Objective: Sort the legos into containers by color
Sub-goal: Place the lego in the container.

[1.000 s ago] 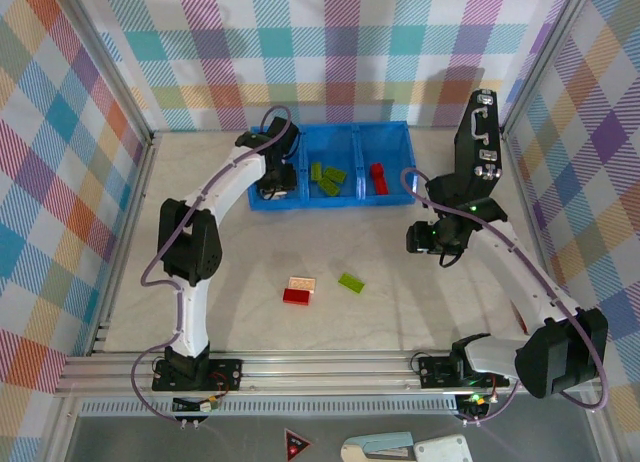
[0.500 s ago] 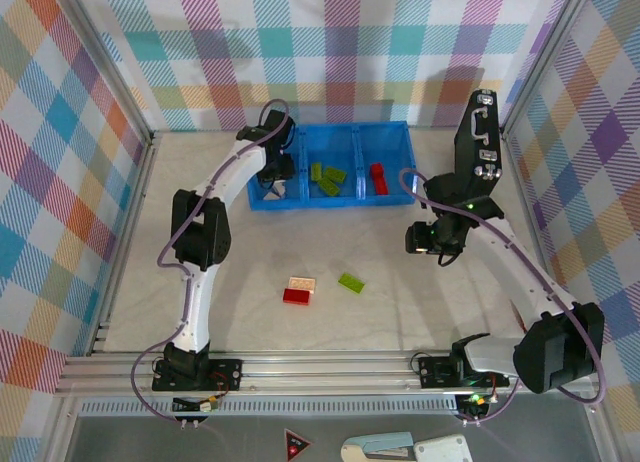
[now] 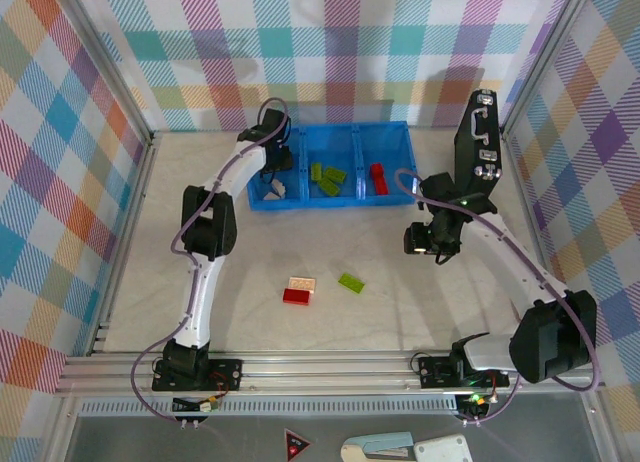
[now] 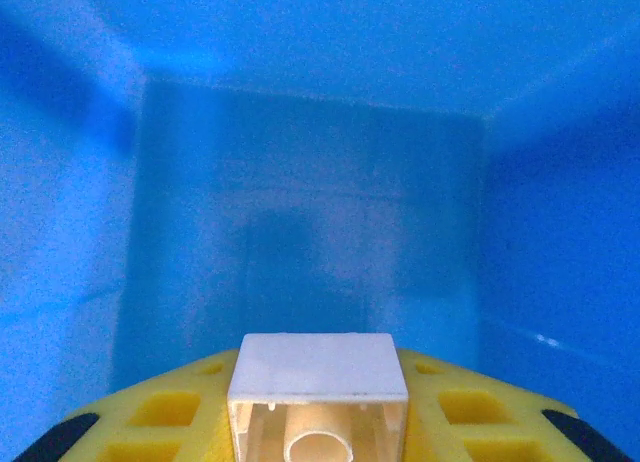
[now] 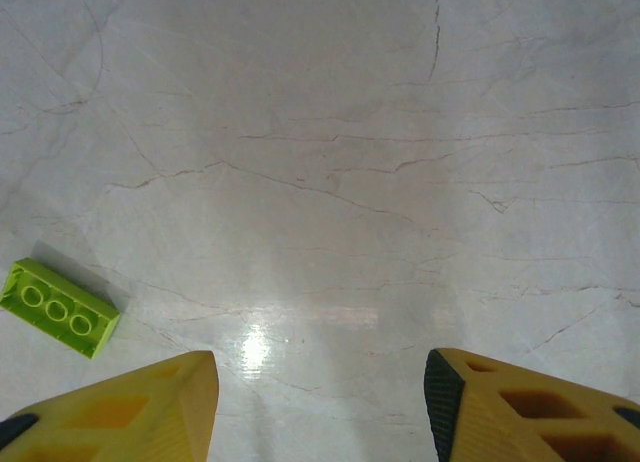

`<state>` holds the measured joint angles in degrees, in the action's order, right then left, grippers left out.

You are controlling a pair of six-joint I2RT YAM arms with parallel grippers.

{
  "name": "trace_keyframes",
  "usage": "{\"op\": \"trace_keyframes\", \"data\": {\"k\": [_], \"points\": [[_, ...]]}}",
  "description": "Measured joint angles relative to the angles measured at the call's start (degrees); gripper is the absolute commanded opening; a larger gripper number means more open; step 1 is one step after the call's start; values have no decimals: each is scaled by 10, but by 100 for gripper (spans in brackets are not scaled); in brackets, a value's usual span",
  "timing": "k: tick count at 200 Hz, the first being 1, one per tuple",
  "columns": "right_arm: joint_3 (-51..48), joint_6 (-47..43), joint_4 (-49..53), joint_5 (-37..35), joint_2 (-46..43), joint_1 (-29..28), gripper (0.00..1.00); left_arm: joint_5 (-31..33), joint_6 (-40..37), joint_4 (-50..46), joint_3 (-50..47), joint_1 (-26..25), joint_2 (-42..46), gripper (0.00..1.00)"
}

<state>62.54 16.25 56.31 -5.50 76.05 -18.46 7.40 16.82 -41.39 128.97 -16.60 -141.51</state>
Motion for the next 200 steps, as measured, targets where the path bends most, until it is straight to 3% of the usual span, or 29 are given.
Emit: {"op": "trace_keyframes", "data": {"k": [91,200], "points": [[9,0,-5,0,15,0,58,0,-2,14,18,2,-26,44],[13,14,-6,26,-2,-18,57,-18,-2,6,21,2,-17,45]]}}
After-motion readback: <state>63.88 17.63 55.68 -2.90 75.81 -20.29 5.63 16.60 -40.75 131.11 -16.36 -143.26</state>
